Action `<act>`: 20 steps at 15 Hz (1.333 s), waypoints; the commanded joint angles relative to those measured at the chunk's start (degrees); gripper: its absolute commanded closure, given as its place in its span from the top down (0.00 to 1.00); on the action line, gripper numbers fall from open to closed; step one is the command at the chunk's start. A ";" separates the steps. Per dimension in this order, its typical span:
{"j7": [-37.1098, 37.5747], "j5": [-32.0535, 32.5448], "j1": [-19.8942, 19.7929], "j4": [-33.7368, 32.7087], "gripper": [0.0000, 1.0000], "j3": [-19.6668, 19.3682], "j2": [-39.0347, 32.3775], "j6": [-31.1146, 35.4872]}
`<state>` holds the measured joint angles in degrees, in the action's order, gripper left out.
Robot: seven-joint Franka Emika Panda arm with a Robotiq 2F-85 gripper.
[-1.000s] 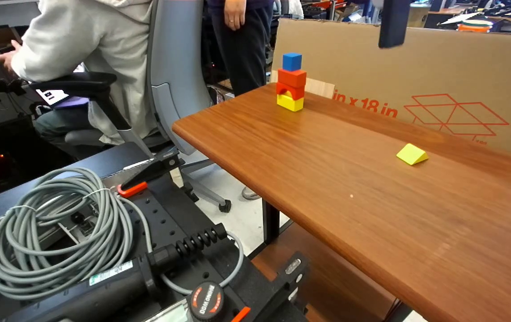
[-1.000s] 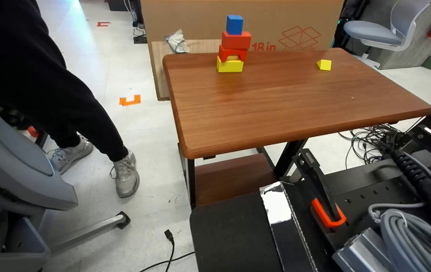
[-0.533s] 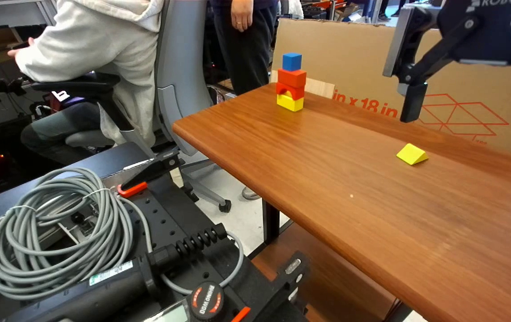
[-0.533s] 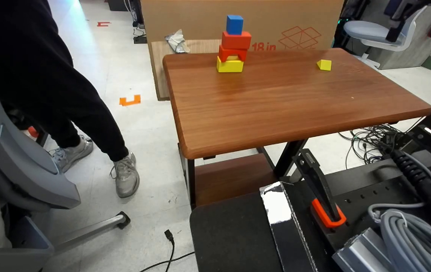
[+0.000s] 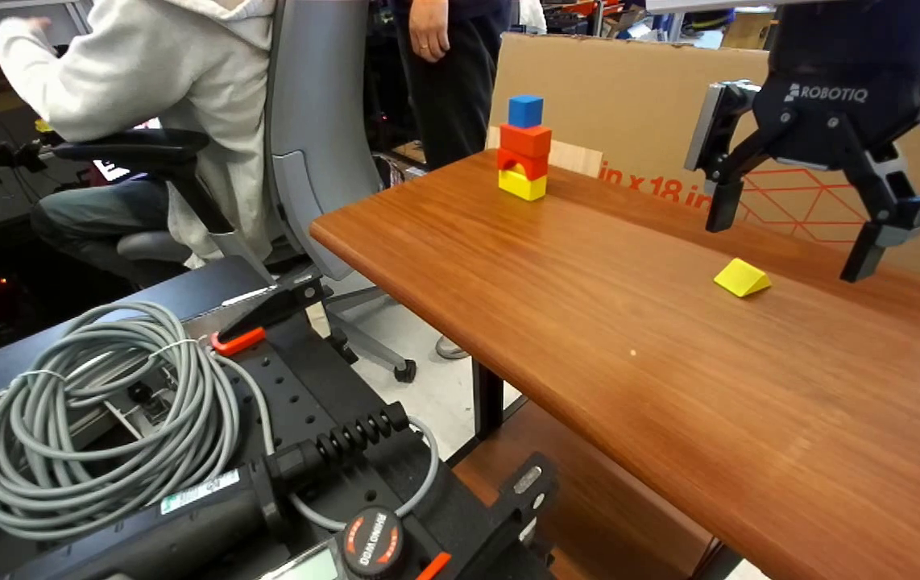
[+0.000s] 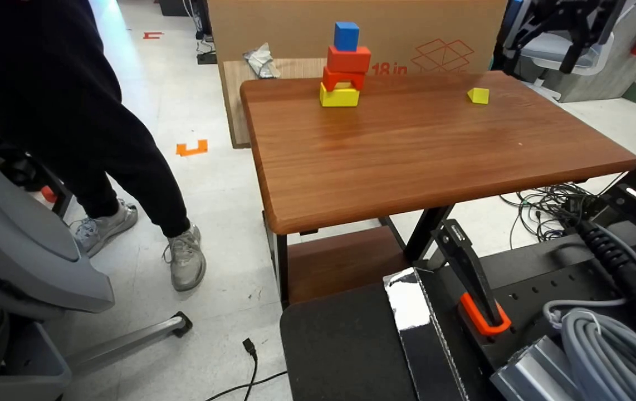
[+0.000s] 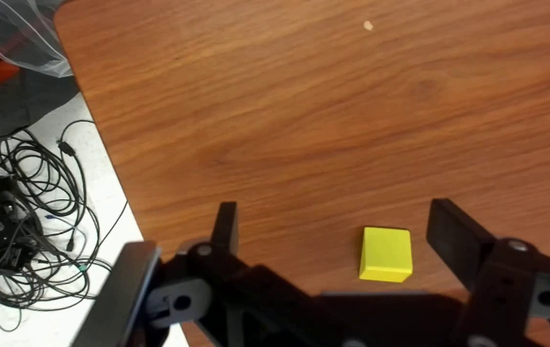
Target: Put the block on the stack
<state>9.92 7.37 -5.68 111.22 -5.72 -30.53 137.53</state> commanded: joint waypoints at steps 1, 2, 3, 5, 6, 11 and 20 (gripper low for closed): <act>3.28 -1.21 2.58 -6.56 1.00 -0.89 -4.84 -1.58; 3.91 -1.30 2.94 -7.72 1.00 -0.93 -5.77 -1.90; 4.44 -1.29 3.27 -8.72 1.00 -1.02 -6.52 -2.02; 5.16 -1.24 3.66 -10.45 1.00 -1.16 -8.03 -2.01; 5.18 -1.27 3.69 -11.04 1.00 -1.13 -8.65 -1.65; 4.55 -1.92 3.43 -14.02 1.00 -0.76 -11.51 -1.78; 3.95 -3.63 3.21 -18.44 0.83 -0.47 -15.62 -3.37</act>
<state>14.83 5.10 -2.91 95.68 -5.78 -44.43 136.40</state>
